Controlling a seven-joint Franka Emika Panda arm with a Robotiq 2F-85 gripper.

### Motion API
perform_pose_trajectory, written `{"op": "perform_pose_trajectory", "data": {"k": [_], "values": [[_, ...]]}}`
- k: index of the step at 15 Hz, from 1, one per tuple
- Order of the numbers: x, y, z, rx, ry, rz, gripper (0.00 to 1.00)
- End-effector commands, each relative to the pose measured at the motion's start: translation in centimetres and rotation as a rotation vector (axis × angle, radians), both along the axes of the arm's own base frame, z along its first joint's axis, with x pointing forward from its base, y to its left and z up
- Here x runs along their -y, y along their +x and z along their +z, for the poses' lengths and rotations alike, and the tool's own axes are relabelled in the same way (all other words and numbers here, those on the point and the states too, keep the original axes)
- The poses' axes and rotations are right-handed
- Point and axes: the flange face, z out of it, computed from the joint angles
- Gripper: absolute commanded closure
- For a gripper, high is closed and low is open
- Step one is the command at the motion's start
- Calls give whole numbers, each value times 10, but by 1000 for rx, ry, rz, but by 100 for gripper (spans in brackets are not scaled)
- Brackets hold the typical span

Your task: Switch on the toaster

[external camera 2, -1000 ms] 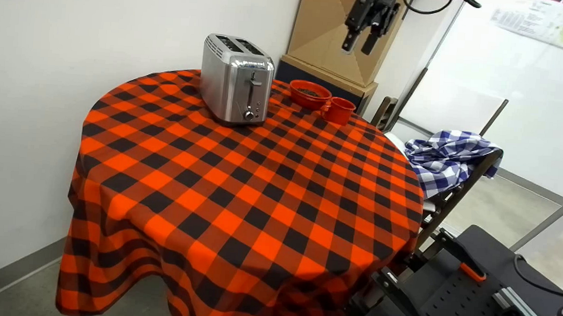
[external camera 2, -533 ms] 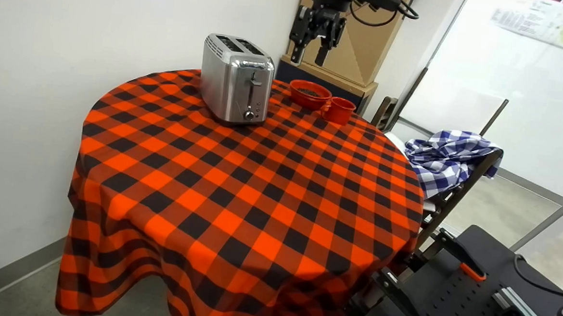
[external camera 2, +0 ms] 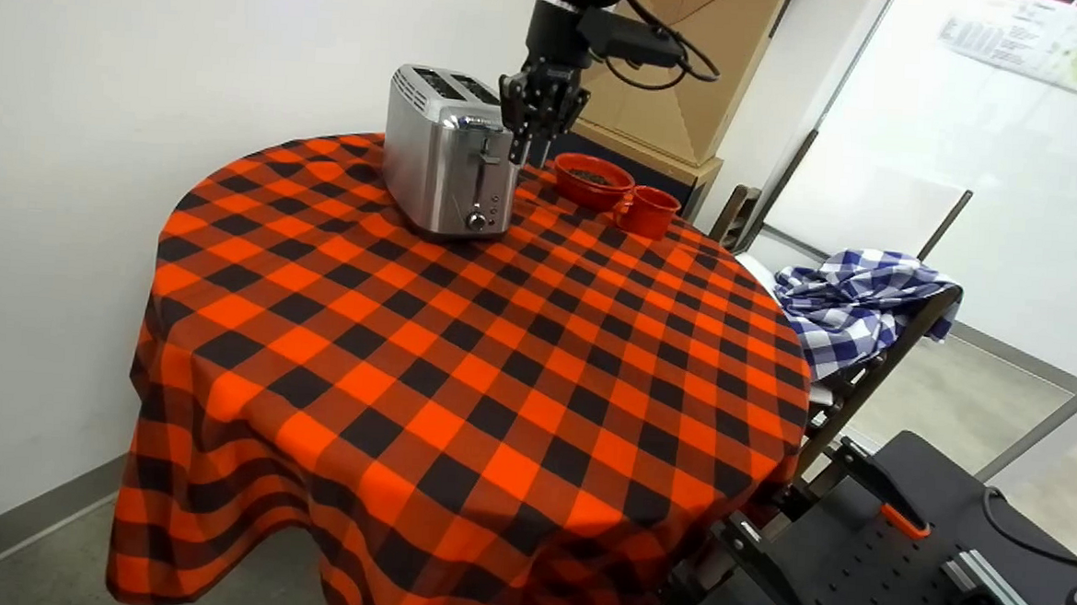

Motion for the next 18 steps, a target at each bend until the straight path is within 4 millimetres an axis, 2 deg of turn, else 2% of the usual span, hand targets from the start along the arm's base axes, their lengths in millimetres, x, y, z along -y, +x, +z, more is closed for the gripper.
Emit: {"op": "perform_pose_trajectory", "data": {"k": [1,7,18], "values": [[-15,19,-1,100,-17,-10,98],[-24,23,2,272,-72,30,100],[-20,9,-39,395,-109,101,100]]}}
